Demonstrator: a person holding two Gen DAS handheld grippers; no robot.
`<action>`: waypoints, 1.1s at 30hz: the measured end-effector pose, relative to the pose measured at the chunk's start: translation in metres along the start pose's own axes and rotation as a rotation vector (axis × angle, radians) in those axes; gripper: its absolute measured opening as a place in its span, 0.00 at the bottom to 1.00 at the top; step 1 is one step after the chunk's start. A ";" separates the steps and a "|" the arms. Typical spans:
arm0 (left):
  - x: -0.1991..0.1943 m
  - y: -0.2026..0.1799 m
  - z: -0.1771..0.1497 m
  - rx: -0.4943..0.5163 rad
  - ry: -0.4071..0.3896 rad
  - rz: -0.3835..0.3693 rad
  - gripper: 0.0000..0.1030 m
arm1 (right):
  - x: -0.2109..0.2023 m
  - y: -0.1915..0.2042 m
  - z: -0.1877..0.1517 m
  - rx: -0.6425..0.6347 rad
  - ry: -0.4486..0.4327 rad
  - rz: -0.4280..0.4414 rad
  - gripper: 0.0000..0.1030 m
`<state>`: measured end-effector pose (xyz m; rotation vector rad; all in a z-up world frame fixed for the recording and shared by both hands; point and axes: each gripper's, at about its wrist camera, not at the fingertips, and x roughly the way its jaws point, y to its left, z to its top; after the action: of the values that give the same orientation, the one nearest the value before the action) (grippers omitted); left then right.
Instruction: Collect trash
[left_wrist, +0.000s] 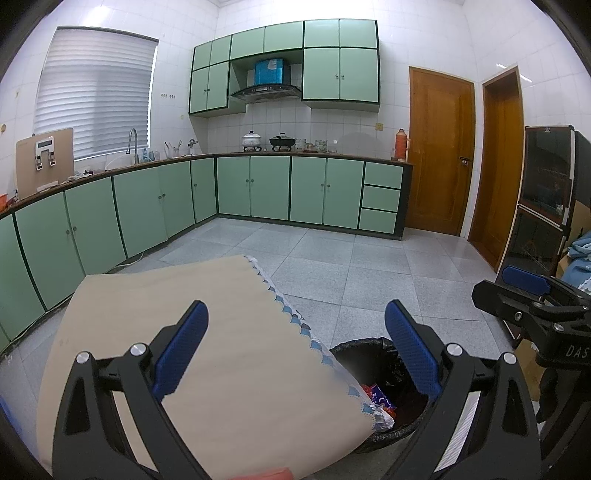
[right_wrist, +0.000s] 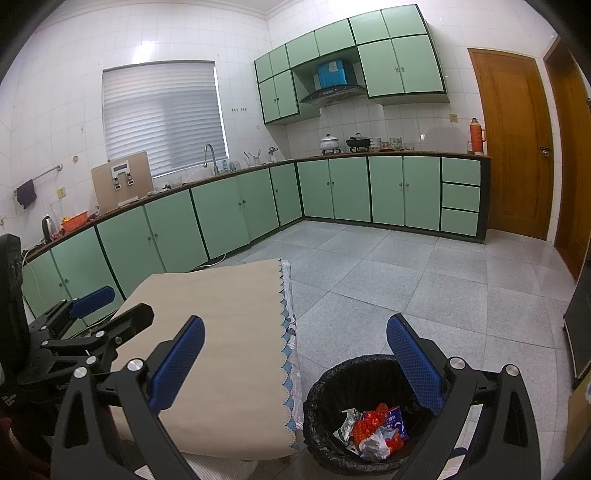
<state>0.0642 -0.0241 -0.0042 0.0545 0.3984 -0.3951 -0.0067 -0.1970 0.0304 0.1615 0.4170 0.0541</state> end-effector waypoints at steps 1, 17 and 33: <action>0.000 0.000 0.000 0.000 0.000 0.001 0.91 | 0.000 0.000 0.000 0.000 0.000 0.000 0.94; 0.002 0.000 -0.002 -0.004 0.007 -0.002 0.91 | 0.001 0.001 -0.001 -0.002 0.002 0.000 0.94; 0.004 0.000 -0.001 -0.008 0.010 -0.004 0.91 | 0.007 -0.002 -0.003 0.001 0.010 0.003 0.94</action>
<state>0.0672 -0.0250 -0.0062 0.0481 0.4101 -0.3971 -0.0012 -0.1980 0.0249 0.1630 0.4272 0.0580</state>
